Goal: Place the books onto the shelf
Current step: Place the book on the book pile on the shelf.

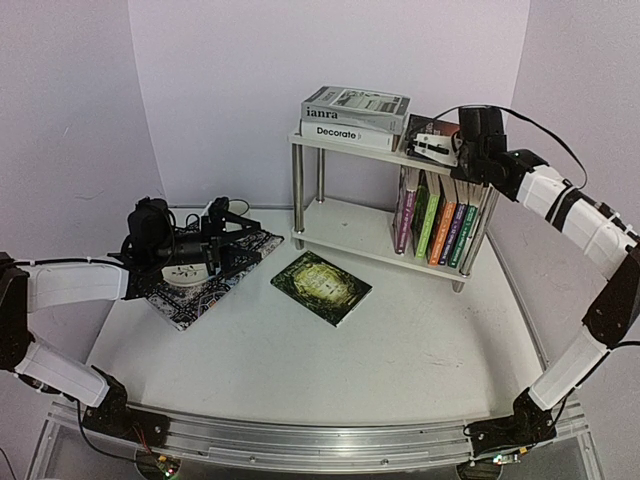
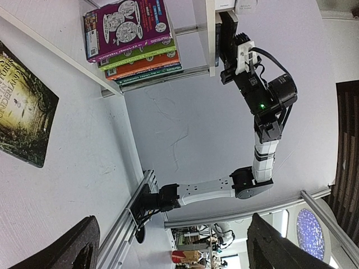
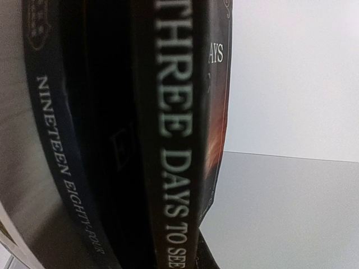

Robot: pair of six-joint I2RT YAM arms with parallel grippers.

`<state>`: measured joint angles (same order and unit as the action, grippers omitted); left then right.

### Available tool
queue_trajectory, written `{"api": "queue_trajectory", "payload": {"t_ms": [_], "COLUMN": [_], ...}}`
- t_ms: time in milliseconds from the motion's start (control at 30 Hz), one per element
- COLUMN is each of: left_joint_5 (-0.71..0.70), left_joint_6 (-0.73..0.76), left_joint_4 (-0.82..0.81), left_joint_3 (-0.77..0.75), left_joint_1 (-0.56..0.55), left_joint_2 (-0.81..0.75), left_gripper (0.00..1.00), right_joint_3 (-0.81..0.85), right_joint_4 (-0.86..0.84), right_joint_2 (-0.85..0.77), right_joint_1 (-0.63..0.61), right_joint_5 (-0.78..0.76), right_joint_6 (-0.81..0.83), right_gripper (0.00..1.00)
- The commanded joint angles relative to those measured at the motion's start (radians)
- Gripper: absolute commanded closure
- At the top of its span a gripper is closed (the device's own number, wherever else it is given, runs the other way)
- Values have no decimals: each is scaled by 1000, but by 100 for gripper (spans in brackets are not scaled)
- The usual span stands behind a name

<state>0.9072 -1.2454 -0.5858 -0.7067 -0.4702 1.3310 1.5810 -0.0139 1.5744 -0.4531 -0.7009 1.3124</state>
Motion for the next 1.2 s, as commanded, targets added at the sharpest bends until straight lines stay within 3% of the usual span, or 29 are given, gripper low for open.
{"api": "queue_trajectory", "payload": {"t_ms": [0, 400, 1167], "left_joint_5": [30, 52, 60], "left_joint_6": [21, 15, -3], "left_joint_4": [-41, -40, -40], "left_joint_3": [-43, -56, -80], "left_joint_1": [5, 7, 7], "left_joint_2": [6, 10, 21], "left_gripper": [9, 10, 10], "right_joint_3": [41, 114, 32], "right_joint_4": [-14, -12, 2], "right_joint_2": [12, 53, -32], "right_joint_1": [-7, -6, 22], "right_joint_5": [-42, -135, -97], "right_joint_6": [3, 1, -1], "right_gripper": [94, 95, 93]}}
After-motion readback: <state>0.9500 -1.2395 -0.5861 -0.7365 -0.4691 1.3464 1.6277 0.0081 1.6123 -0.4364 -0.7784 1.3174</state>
